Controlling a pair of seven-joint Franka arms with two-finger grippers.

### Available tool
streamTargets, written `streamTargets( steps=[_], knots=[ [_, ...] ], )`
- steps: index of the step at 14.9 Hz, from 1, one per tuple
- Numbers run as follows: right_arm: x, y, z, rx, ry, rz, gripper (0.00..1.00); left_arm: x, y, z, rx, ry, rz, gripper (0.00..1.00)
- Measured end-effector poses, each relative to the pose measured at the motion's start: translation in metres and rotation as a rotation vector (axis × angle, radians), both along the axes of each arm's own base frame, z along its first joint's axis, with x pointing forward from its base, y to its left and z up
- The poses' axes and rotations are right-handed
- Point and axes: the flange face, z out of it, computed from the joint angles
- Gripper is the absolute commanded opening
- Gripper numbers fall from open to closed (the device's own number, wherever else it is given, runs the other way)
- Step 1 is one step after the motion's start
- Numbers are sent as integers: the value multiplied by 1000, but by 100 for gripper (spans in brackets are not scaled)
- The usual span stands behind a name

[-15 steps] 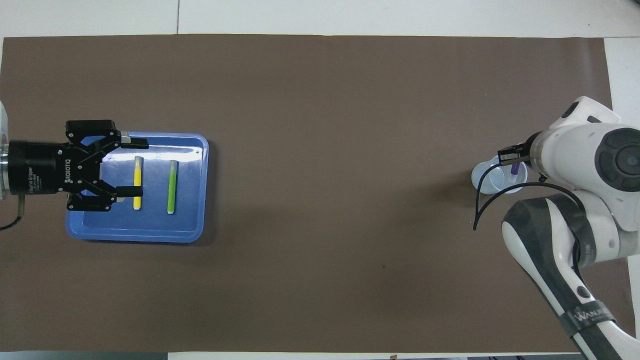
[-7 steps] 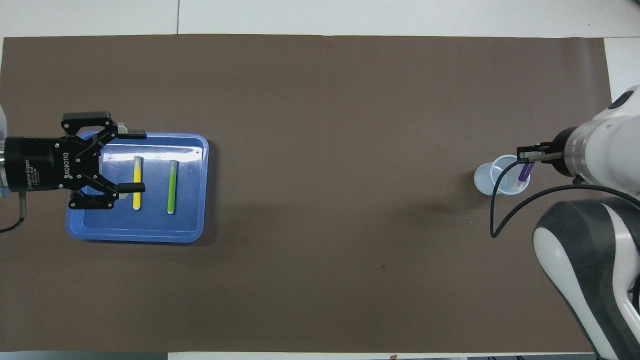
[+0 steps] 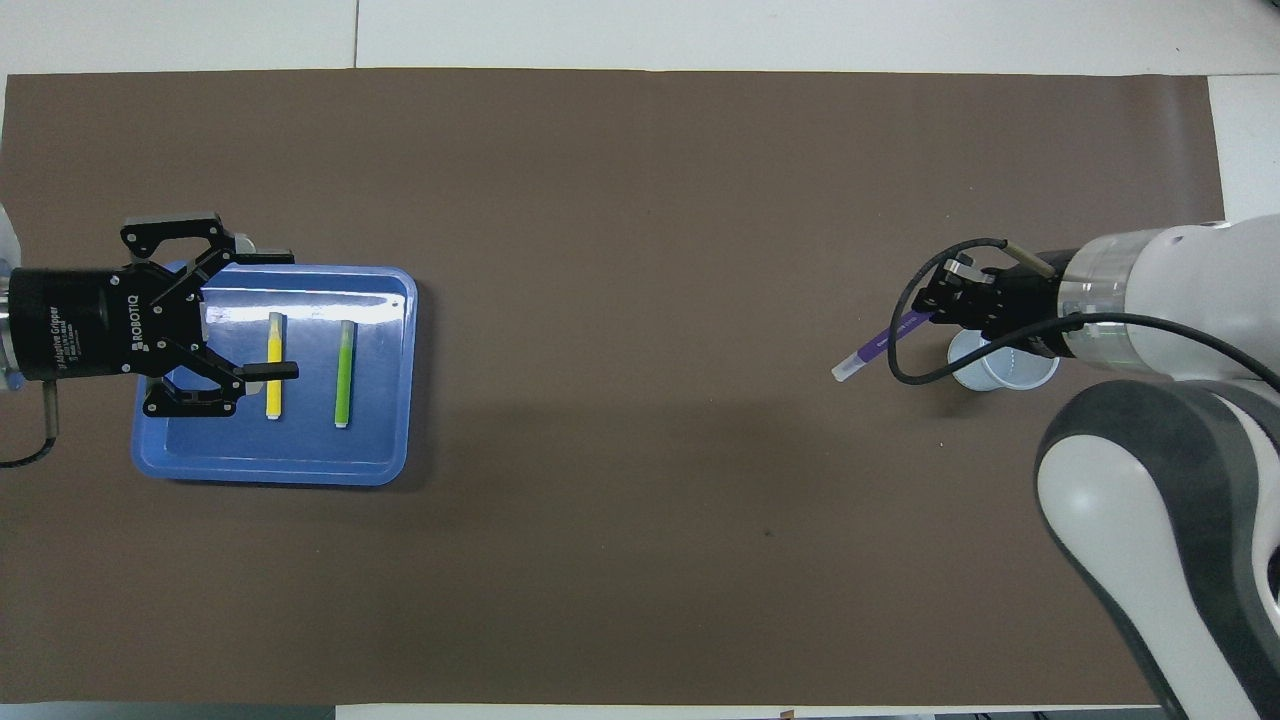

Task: Right arm passes pens to left for tray arrangement
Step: 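Carry the purple pen toward the left gripper while the left gripper approaches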

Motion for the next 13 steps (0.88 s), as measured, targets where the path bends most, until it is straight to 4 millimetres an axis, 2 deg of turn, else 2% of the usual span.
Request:
streamTargets(
  steps=[3, 9, 11, 13],
  knots=[
    [1, 58, 3, 129, 12, -196, 0, 0, -19, 1, -2, 27, 2, 100],
    [2, 168, 31, 336, 81, -434, 0, -3, -82, 9, 18, 128, 93, 100],
    [2, 197, 39, 393, 118, -480, 0, -6, -103, 13, 22, 150, 123, 100],
    [2, 217, 42, 431, 159, -515, 0, -7, -112, 14, 25, 151, 142, 100]
  ],
)
